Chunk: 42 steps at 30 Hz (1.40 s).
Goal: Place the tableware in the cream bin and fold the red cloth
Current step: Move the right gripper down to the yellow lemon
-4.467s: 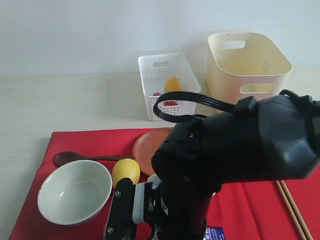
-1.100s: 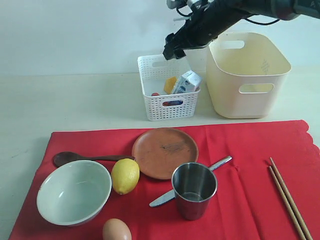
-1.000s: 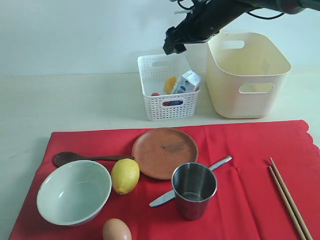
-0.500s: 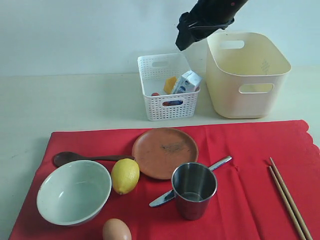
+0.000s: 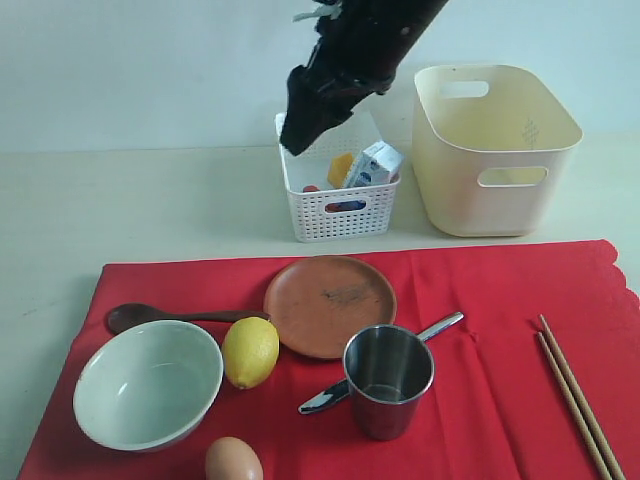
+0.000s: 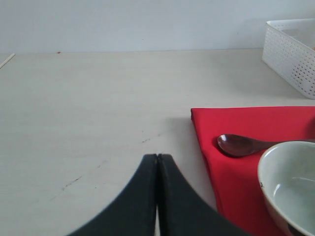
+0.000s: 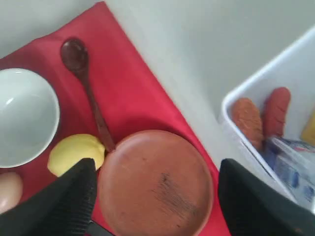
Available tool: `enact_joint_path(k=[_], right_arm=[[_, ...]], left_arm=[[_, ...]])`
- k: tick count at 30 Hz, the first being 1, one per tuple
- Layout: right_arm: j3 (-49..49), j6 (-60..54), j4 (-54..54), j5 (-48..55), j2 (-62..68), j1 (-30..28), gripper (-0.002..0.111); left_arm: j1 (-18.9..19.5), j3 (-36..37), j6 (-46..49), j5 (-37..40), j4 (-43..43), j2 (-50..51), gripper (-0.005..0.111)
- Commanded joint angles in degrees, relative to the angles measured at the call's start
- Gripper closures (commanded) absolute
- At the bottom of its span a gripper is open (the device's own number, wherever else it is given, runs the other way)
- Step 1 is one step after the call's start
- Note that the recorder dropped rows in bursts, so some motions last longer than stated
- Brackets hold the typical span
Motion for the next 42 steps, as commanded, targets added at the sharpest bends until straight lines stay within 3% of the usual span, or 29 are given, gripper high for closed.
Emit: enact_joint_path(k=[1, 6, 15, 18, 23, 27, 42], right_arm=[[0.3, -1.5, -8.5, 0.3, 0.3, 6.8, 0.042], [9.6, -1.9, -13.9, 0.3, 0.3, 12.5, 0.042], [21.6, -4.1, -16.8, -8.0, 0.3, 15.5, 0.042], [22.5, -5.9, -16.7, -8.7, 0.4, 15.5, 0.039], [22.5, -6.2, -15.1, -10.2, 1.2, 15.5, 0.017], [22.5, -12.6, -9.4, -11.2, 2.7, 15.5, 0.005], [22.4, -19.0, -5.3, -18.0, 6.7, 15.5, 0.004]], left_arm=[[0.1, 0.1, 0.0, -0.5, 0.1, -0.3, 0.107], [0.1, 0.1, 0.0, -0.5, 0.1, -0.3, 0.107], [0.1, 0.1, 0.0, -0.5, 0.1, -0.3, 0.107], [0.1, 0.1, 0.0, -0.5, 0.1, -0.3, 0.107], [0.1, 0.1, 0.0, -0.5, 0.1, -0.3, 0.107], [0.1, 0.1, 0.0, -0.5, 0.1, -0.3, 0.107], [0.1, 0.1, 0.0, -0.5, 0.1, -0.3, 0.107]])
